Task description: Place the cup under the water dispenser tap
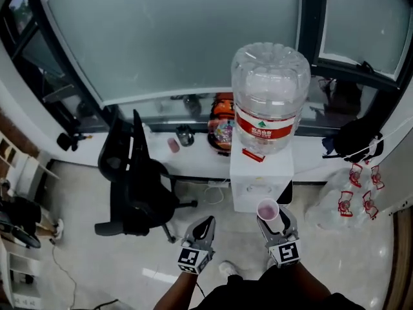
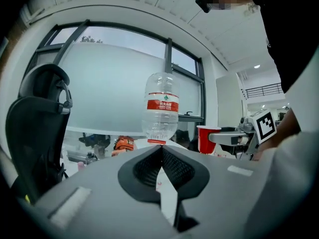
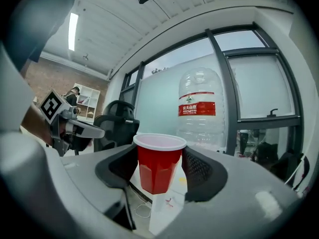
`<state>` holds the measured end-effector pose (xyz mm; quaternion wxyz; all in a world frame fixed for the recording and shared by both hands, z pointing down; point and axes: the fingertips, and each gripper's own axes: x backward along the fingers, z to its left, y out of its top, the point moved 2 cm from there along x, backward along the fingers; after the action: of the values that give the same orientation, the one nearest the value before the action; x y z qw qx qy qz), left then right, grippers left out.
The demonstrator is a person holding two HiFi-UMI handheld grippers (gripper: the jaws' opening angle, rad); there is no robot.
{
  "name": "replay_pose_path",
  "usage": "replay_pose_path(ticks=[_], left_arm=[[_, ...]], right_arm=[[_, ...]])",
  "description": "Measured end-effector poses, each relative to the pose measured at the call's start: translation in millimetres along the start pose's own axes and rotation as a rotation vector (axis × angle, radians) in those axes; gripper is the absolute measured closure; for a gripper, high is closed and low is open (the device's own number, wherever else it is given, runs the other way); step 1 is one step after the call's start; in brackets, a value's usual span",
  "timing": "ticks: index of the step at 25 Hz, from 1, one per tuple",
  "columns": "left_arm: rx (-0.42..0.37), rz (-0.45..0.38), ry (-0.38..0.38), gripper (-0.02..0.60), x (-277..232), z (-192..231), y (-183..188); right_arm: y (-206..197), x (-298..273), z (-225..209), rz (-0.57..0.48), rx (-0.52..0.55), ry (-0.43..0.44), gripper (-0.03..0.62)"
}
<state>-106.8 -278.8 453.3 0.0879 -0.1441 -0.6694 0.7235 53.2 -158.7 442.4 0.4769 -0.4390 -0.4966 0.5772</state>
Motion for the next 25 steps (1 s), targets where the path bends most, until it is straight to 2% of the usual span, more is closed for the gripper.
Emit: replay_pose_path(ticks=[3,6,11,14,17,18,21,25], left_arm=[[0.004,0.033,-0.030,0.565,-8.5,-5.8,-5.4],[-0.013,0.038,0.001,0.565,-17.7,-3.5,-18.9],[0.025,0.089,-0.024,0.566,-44.2,-15.9,-38.5],[0.034,0.105,-0.051,0.565,-61.7,-21.0,-64.6],[0.036,0.162,-0.072,0.565,-79.2,-30.3,-86.9],[0.036,0.161,-0.080,0.565,-85.8,-32.4,-95.5],[0.047,0.089,-0.098,0.566,-104.3,-35.4,-121.0],[0.069,0.189,-0.097,0.566,-111.8,-37.0,-172.7]], right_arm=[[-4.3,7.1,-0.7,0.020,0.015,-0.033,0.319],[-16.5,13.5,-9.3,0.047,-0.004,-0.062,0.319],[-48.9,11.4,-33.7,0.069,-0.028,-0.107,0.319],[-74.1,3.2,-44.0,0.068,-0.032,-0.127,0.319],[-104.2,-2.8,-51.0,0.075,-0.047,-0.140,0.319],[-113.7,-6.2,-53.3,0.069,-0.052,-0.144,0.319],[-146.7,-17.0,-59.5,0.062,-0.077,-0.155,0.319],[-202.0,-24.2,-63.7,0.091,-0.080,-0.154,0.319]])
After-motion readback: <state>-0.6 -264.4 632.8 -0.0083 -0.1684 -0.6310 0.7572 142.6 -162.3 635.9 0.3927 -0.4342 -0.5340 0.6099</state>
